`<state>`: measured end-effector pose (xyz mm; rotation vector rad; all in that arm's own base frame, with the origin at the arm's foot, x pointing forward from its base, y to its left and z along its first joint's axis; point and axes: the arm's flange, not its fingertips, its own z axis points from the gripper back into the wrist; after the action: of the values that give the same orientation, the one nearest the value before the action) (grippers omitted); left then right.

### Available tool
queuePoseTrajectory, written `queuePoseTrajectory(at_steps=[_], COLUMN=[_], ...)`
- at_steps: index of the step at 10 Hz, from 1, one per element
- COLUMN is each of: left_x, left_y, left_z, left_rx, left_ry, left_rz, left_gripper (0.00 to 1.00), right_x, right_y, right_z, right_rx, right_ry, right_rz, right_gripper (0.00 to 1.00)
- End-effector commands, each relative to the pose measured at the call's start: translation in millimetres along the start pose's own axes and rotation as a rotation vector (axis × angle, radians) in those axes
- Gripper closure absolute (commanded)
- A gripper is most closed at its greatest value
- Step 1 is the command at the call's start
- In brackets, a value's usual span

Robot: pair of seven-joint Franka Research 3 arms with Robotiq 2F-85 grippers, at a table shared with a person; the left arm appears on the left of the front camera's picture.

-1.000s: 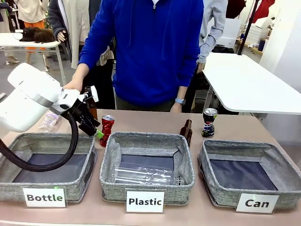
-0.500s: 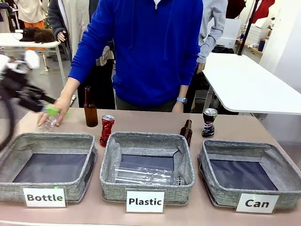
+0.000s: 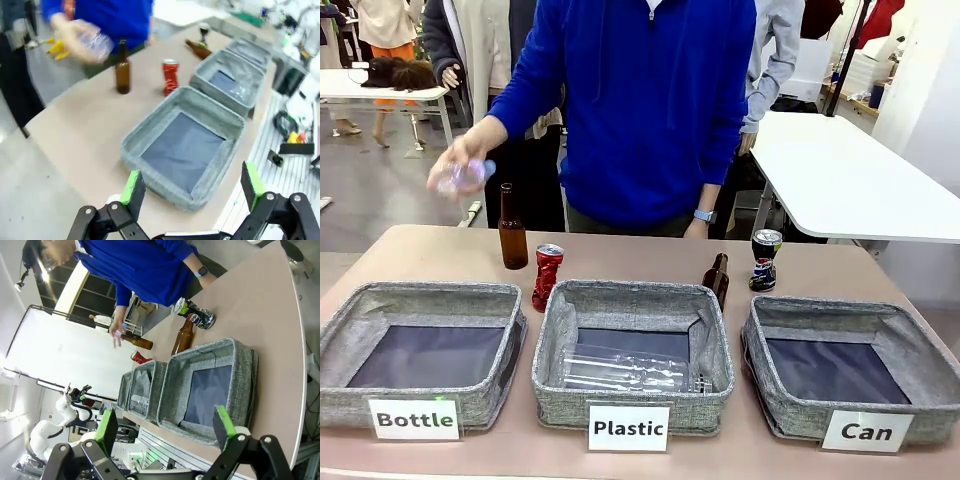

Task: Sort the can waste into the basket.
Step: Pick up the can waste from the table and place it in the right Fabric basket.

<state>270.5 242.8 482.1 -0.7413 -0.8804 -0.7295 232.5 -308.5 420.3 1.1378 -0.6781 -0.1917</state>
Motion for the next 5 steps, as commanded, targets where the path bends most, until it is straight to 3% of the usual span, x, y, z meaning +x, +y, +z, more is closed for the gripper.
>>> queuePoseTrajectory(at_steps=[1, 3, 5], left_x=[-12, -16, 11], left_y=[21, 22, 29], left_z=[7, -4, -49], left_rx=[0.0, -0.011, -0.016], left_ry=[-0.101, -0.104, -0.057], left_rz=[0.043, 0.046, 0.027], left_gripper=[0.0, 0.0, 0.0], right_x=[3, 3, 3], right_y=[0, 0, 0], right_z=[2, 2, 2], right_rx=[0.017, 0.017, 0.017], right_ry=[-0.012, -0.012, -0.012], right_rz=[0.033, 0.033, 0.033], right_gripper=[0.0, 0.0, 0.0])
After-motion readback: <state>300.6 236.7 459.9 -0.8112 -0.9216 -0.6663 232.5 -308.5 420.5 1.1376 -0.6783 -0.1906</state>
